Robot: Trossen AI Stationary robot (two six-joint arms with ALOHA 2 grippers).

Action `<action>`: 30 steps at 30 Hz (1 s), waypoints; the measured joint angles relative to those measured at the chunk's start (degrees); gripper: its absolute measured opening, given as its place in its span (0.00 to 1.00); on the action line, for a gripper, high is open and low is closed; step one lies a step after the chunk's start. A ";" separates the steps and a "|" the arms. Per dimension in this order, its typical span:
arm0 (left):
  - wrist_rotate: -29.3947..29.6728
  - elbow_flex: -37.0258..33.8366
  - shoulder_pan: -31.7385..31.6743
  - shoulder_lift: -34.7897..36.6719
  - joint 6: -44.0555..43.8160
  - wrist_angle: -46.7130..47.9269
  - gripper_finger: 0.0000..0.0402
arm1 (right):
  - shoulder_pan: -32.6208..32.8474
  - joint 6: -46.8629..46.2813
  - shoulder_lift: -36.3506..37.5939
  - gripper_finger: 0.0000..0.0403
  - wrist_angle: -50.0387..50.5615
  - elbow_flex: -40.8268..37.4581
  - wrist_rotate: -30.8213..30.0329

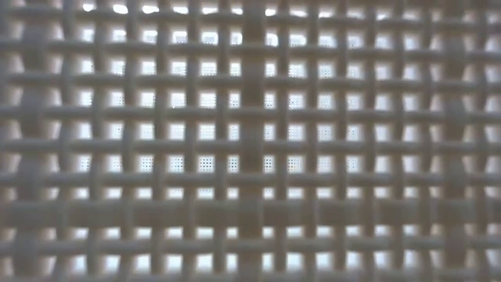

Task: Pick & Place Medicine items
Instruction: Put the black bandage into the black bin

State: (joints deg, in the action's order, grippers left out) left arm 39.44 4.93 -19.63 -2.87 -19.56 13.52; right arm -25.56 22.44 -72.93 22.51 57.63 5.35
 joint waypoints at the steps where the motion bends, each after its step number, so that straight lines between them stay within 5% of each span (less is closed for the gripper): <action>1: -0.01 0.00 0.01 0.00 0.00 0.00 0.98 | 0.04 -0.26 0.88 0.42 -0.01 0.00 0.44; 12: 0.00 0.01 0.00 0.00 0.00 -0.01 0.98 | 1.68 -13.48 2.62 0.42 -2.48 0.00 3.75; 30: 0.00 0.01 0.01 0.00 -0.02 0.00 0.98 | 1.92 -13.03 -1.13 0.42 -9.35 0.00 4.19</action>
State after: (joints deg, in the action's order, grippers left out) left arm 39.44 4.94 -19.62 -2.87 -19.57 13.52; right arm -23.64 9.42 -74.06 13.16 57.63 9.54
